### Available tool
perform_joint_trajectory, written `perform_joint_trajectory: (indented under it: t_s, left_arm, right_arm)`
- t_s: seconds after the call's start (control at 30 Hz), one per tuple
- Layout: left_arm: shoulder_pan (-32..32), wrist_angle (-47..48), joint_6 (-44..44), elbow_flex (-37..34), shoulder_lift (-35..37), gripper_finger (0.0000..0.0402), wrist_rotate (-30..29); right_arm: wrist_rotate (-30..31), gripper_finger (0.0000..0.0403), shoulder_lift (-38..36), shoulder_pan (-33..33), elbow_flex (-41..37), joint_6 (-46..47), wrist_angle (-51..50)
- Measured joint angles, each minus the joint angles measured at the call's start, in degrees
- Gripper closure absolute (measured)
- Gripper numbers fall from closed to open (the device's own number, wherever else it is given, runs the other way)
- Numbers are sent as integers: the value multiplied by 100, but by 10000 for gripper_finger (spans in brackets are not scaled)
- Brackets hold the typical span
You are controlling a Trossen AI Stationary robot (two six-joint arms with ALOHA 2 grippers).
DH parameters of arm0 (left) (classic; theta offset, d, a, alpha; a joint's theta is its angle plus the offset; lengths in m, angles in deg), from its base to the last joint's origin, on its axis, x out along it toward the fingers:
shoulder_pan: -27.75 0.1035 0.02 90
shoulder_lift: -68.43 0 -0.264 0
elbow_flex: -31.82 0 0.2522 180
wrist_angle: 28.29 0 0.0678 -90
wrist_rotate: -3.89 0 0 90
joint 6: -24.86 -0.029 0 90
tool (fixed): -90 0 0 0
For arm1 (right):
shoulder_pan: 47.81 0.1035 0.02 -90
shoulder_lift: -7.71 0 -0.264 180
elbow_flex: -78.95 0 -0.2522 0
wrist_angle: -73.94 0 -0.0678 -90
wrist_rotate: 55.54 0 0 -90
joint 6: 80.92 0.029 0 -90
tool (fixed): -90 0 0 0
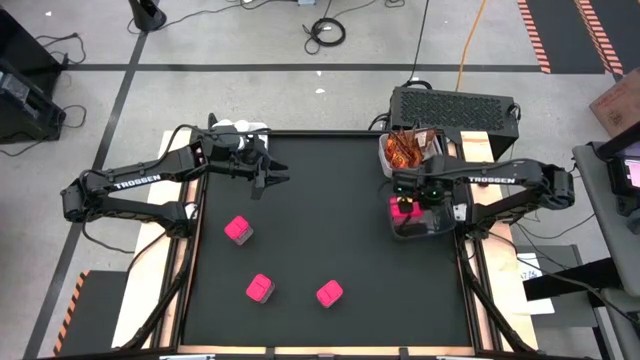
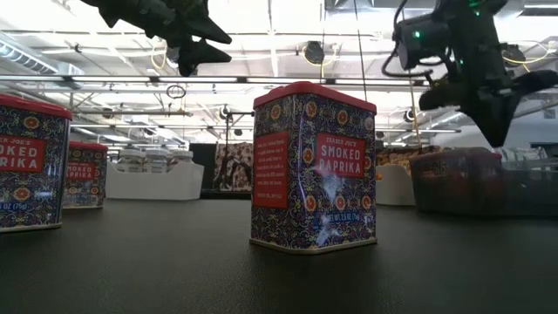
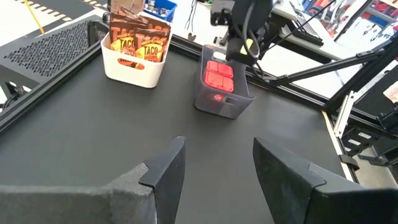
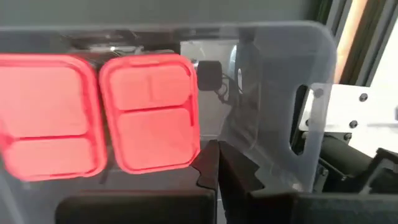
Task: Sort spices by type
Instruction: Put the red seasoning can into the black transparent bin
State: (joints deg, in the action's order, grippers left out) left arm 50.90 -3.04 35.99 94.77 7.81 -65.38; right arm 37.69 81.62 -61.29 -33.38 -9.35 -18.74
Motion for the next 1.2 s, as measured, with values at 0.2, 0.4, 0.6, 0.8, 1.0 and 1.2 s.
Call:
perform_joint_trajectory:
  t_s: [0.2,0.4,0.6,0.8,1.0,1.2]
  left_arm:
    - [0,2,26,0,0,210,6]
    - [-34,541,387,117,145,210,141]
    - [-294,1974,220,499,171,210,-348]
    - [-676,3181,657,747,213,210,-859]
    - [-1323,4234,1400,752,304,210,-858]
    - [-1831,4487,2003,752,310,210,-1141]
  right_arm:
    - [358,403,0,0,836,-24,-388]
    - [750,403,0,64,1756,-699,-135]
    - [983,402,0,218,2232,-2281,1469]
    - [166,400,86,409,2234,-3832,3671]
    - [-795,399,400,722,2234,-5470,4713]
    - [-1374,399,807,1059,2232,-7192,5048]
